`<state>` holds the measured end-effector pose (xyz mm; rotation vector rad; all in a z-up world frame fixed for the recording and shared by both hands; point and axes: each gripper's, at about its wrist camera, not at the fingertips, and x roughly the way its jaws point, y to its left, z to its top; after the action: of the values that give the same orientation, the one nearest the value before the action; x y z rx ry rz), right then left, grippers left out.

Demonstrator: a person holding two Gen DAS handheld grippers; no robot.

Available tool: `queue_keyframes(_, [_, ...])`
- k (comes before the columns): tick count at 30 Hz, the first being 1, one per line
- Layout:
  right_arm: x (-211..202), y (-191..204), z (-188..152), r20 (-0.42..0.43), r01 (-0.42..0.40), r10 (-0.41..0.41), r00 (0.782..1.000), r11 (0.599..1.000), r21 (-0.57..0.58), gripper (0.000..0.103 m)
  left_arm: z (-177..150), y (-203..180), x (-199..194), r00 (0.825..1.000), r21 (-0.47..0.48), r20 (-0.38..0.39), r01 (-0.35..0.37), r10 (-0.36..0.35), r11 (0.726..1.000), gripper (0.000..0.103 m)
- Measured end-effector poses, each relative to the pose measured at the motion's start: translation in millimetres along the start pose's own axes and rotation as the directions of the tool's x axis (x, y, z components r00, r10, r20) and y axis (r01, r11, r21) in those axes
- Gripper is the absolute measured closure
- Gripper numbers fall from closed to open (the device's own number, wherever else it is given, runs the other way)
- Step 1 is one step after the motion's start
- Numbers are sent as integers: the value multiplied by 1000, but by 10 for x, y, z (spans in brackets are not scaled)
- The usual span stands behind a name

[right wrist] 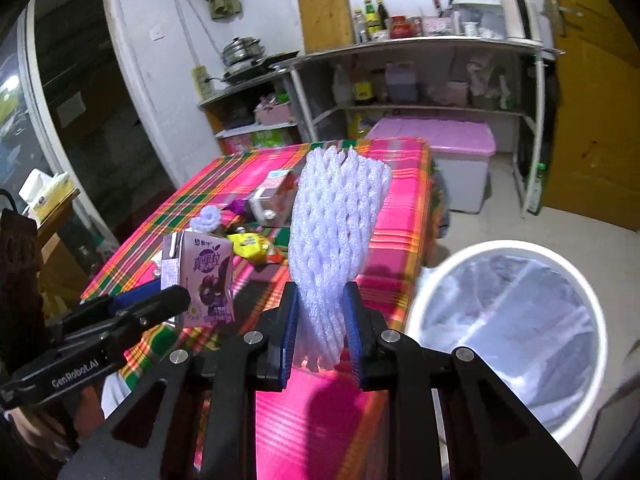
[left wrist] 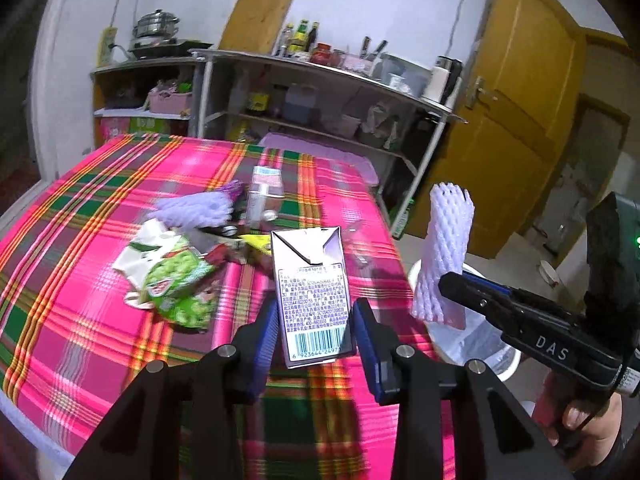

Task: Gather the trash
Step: 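Carry both items over the bin and open both grippers to drop them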

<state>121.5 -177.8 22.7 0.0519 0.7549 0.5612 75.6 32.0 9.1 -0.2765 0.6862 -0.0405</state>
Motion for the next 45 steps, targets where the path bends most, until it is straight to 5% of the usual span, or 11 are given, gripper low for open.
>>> queue_keyframes(14, [-377,-786,-311,-6,177,-177,984,976,124,80,11,-944,307,986,155,-69,159,-150,975,65])
queue_keyframes(23, [-312,-1101,-459,-59,216,-209,976,962,167,79,-55,-1392,641,966,214,-150,240,-211,947,65])
queue_keyframes(38, [-63,-1410,-545,-144,241,-214,966,950,201,70,-109,-1650,1185,927,213,-273,319,-258,923,64])
queue_keyframes(45, [-110,-1414,-531,-129,239,-215,968,948,211,62,-111,-1635,1189,926,200,-275,318,-259,927,64])
